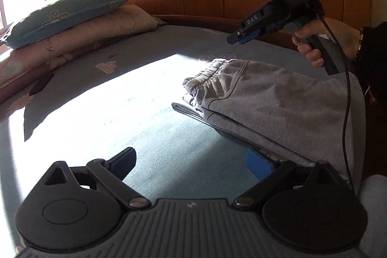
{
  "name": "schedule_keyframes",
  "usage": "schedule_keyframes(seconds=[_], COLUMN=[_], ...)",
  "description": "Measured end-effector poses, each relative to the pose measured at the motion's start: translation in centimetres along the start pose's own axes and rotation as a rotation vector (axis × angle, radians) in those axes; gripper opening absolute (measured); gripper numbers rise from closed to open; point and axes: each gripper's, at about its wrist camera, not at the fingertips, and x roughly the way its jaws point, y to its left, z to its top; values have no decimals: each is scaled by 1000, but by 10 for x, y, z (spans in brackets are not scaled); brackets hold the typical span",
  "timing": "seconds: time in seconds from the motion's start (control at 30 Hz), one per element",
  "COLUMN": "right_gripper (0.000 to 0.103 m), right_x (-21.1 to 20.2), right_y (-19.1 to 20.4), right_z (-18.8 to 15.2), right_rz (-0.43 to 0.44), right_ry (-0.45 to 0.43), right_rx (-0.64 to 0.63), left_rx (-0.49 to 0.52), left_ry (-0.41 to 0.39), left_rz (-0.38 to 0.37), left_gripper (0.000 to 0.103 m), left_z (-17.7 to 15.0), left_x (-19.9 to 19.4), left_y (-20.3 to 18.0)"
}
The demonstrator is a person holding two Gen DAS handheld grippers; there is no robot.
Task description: Fold clothes
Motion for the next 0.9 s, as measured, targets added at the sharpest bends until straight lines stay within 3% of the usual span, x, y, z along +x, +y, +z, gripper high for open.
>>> schedule_keyframes(seconds=[0.1, 0.17, 0.27, 0.4, 0.57, 0.67, 0.77, 0.9], right_gripper=[25, 25, 25, 24, 10, 12, 17, 17], right_x=[14, 28, 48, 77, 97, 83, 47, 23], right_y=[-15, -19, -17, -18, -35, -37, -39, -41], right_z=[6, 7, 3, -5, -12, -7, -3, -12], right_rz=[-6, 18, 70, 114, 148, 162, 185, 202], right_ry=[29, 44, 76, 131, 135, 120, 96, 140], right_rx=[-21, -64, -112, -129, -57, -48, -77, -129], left_rx=[136, 169, 158, 49, 91, 112, 100, 149], left_ry=[-55, -41, 23, 140, 148, 126, 73, 66], left_rz=[-143, -189, -215, -271, -267, -232, -330, -443], left_gripper=[101, 101, 101, 101, 101, 101, 101, 101], left_z=[44, 61, 68, 55, 53, 61, 63, 51], left_x=[51, 89, 135, 178, 177, 160, 136, 125], left_y=[-15, -19, -14, 8, 5, -5, -15, -38])
